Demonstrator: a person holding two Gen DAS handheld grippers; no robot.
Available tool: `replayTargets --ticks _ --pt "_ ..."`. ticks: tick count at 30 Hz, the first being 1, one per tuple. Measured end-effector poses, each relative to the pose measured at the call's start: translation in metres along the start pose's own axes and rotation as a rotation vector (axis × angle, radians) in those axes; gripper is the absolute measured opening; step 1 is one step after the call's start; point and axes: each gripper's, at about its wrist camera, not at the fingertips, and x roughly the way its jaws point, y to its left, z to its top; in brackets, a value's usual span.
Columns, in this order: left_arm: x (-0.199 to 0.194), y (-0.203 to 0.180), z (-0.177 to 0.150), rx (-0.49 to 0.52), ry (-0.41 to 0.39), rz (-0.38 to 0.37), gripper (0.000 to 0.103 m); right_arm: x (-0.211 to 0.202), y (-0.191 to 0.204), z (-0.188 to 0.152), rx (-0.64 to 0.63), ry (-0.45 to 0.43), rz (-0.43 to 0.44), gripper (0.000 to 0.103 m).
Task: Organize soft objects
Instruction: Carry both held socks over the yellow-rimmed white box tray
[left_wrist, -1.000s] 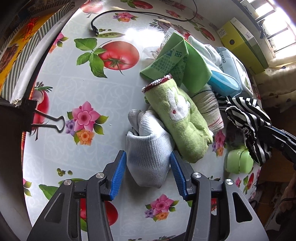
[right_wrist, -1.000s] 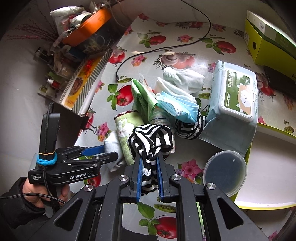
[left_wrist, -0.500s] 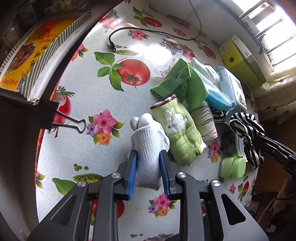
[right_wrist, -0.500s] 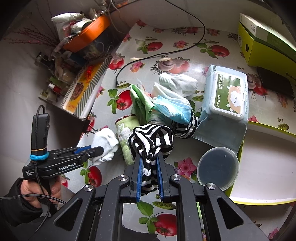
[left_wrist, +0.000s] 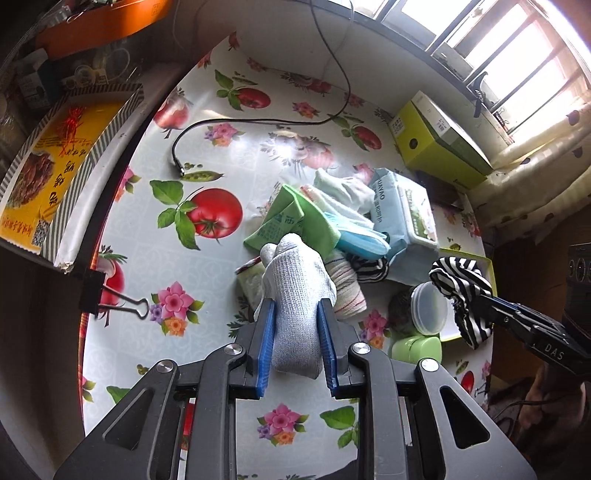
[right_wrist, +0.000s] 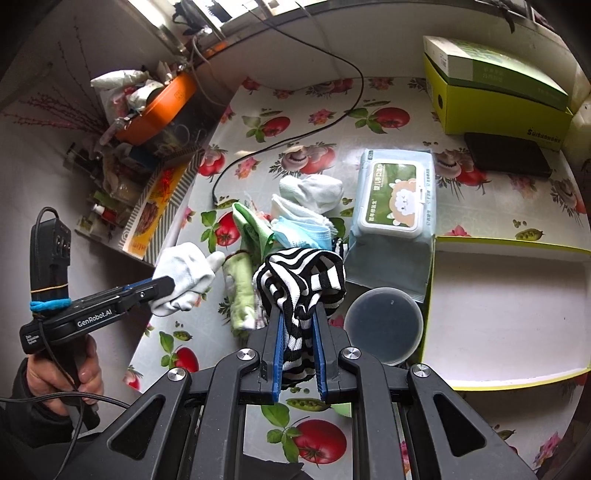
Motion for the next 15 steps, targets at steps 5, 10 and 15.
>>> replayTargets --ticks 5,10,15 --pt "-0.001 -0.024 0.009 0.041 -0.003 -0.034 0.024 -0.014 -0.020 -0.003 0.045 -0.033 -0.011 0.014" --pt "0.006 -0.057 0.016 0.107 0.013 -0.061 0.024 -0.026 -0.044 -0.006 0.097 -0.065 -0.027 0.013" --pt "0.014 -0.097 0.024 0.193 0.027 -0.099 0.024 -0.037 -0.072 -0.010 0.154 -0.093 -0.052 0.014"
